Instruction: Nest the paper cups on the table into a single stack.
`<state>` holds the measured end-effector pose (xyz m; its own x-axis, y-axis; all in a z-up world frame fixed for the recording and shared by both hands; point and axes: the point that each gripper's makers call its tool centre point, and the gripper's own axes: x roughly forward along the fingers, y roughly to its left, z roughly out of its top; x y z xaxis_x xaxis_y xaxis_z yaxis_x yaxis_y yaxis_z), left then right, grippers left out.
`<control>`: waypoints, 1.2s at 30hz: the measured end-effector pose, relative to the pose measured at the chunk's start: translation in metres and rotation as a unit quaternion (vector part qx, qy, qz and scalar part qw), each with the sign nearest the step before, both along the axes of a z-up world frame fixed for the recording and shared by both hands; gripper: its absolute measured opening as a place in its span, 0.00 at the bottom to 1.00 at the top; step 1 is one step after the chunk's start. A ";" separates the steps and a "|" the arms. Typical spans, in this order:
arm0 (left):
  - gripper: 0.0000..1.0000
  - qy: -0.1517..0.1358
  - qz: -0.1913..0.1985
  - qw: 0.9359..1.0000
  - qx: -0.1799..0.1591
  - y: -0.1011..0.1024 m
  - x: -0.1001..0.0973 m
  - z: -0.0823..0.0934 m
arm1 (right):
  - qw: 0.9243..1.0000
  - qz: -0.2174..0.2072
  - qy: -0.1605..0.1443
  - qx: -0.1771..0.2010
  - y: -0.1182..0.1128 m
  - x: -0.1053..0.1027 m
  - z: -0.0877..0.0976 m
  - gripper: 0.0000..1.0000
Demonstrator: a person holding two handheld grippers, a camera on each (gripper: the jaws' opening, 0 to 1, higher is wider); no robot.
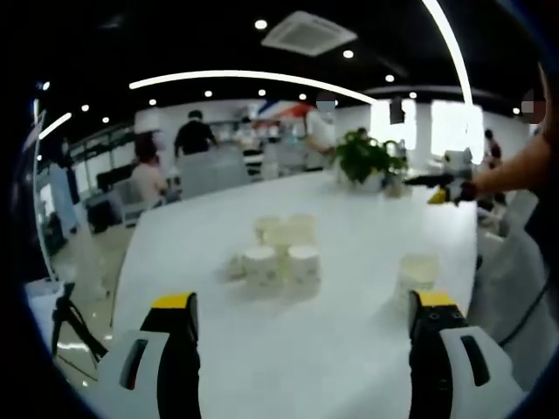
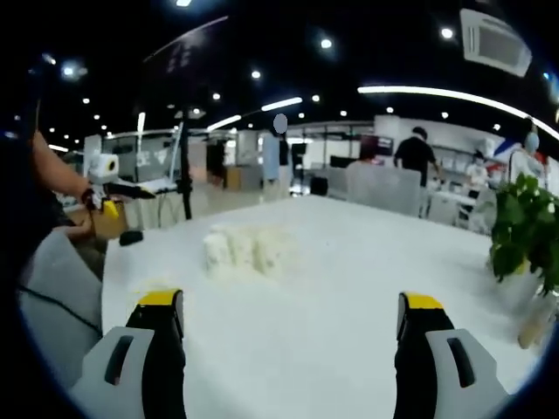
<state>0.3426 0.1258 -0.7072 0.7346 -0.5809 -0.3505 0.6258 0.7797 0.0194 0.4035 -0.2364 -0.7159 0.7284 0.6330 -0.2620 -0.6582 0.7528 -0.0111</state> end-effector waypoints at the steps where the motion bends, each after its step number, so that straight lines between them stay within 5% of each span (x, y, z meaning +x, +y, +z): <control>1: 0.98 0.001 0.000 1.000 -0.001 0.000 0.000 -0.001 | 1.000 -0.004 0.001 0.006 0.000 0.003 0.000 1.00; 17: 0.98 0.011 0.018 1.000 -0.003 0.005 0.007 -0.003 | 1.000 0.013 -0.008 0.026 0.023 0.032 0.000 1.00; 36: 0.98 0.033 0.011 0.999 0.013 0.011 0.007 -0.016 | 0.998 0.065 -0.004 0.017 0.086 0.068 -0.010 1.00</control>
<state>0.3498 0.1366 -0.7232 0.7213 -0.5554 -0.4138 0.6097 0.7926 -0.0009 0.4711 -0.1506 -0.7263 0.6408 0.7313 -0.2337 -0.7508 0.6605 0.0081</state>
